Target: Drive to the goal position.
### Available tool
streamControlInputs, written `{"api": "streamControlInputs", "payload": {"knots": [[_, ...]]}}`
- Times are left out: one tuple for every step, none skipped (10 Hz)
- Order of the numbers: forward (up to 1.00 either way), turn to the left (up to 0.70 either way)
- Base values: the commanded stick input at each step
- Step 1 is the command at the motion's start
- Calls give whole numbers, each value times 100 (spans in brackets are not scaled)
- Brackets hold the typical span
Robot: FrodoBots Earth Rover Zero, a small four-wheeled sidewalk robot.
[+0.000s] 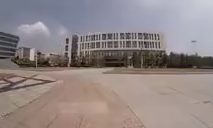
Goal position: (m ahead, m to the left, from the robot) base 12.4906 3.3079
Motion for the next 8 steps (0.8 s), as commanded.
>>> {"api": "streamControlInputs", "payload": {"knots": [[70, 0], [70, 0], [70, 0], [70, 0], [70, 0], [70, 0], [70, 0], [70, 0]]}}
